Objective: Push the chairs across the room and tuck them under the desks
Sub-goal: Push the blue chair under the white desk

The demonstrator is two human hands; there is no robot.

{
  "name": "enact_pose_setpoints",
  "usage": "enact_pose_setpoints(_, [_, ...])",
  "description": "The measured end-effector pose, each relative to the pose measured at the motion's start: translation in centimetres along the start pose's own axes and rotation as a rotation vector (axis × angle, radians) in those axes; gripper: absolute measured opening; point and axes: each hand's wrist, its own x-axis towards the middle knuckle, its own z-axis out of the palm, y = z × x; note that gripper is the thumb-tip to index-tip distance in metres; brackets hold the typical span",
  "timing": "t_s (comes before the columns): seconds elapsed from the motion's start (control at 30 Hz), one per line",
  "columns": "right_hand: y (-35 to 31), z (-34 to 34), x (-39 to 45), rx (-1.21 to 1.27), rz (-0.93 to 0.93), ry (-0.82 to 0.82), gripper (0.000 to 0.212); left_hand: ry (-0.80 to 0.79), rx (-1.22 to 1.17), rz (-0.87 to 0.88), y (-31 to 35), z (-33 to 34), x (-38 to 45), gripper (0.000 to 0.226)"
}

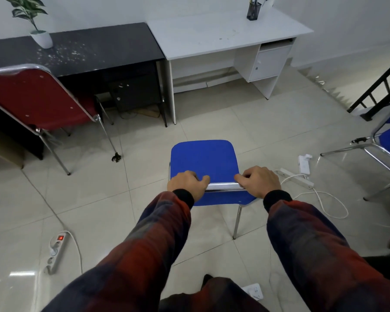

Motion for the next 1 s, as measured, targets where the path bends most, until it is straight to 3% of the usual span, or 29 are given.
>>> enact_pose_setpoints(1.0, [-6.9, 1.0, 6.9, 0.116, 0.069, 0.042, 0.048, -0.031, 0.096, 0.026, -2.4, -5.1, 11.5, 0.036])
